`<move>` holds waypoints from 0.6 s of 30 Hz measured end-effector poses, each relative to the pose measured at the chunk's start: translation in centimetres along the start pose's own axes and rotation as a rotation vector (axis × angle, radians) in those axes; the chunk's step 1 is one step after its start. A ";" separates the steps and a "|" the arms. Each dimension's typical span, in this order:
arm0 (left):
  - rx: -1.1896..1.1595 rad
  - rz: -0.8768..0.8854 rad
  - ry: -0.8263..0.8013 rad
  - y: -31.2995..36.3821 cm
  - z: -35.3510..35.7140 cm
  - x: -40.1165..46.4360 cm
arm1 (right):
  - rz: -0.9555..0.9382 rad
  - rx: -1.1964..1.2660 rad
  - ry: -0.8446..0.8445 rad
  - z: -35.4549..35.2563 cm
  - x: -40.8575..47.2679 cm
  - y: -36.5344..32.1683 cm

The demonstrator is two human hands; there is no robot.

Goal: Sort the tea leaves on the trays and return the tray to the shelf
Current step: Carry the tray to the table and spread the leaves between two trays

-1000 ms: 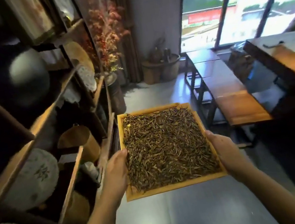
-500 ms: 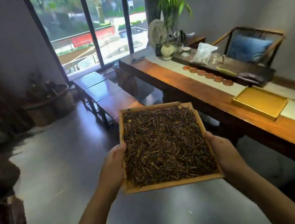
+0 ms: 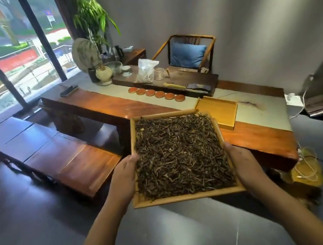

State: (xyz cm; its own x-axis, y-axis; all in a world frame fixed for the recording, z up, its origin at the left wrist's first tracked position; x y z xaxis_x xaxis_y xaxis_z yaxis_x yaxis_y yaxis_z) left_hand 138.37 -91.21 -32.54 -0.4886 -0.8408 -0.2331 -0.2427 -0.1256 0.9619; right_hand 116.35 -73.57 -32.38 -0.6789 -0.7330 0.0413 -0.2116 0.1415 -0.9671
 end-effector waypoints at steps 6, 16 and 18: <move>0.072 0.023 -0.186 1.6 1.2 8.5 | 0.053 0.056 0.150 0.9 3.9 0.7; 0.160 -0.012 -0.392 2.7 2.8 20.7 | 0.101 -0.021 0.383 3.4 9.7 2.9; 0.188 -0.005 -0.413 2.7 3.4 22.7 | 0.105 -0.046 0.414 3.2 10.8 3.3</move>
State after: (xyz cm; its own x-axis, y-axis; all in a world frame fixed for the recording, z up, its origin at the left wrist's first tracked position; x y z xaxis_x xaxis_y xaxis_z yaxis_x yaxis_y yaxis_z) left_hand 123.72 -108.86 -35.76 -0.7711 -0.5551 -0.3117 -0.3754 0.0010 0.9269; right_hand 110.61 -83.14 -35.99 -0.9214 -0.3855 0.0499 -0.1513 0.2375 -0.9595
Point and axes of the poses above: each hand's wrist, its own x-axis towards the middle knuckle, its own z-axis out of the palm, y = z × x, the point moved 2 cm from there along x, towards the middle knuckle, and after that the axes turned 9 degrees about -z, right-handed, at the moved point
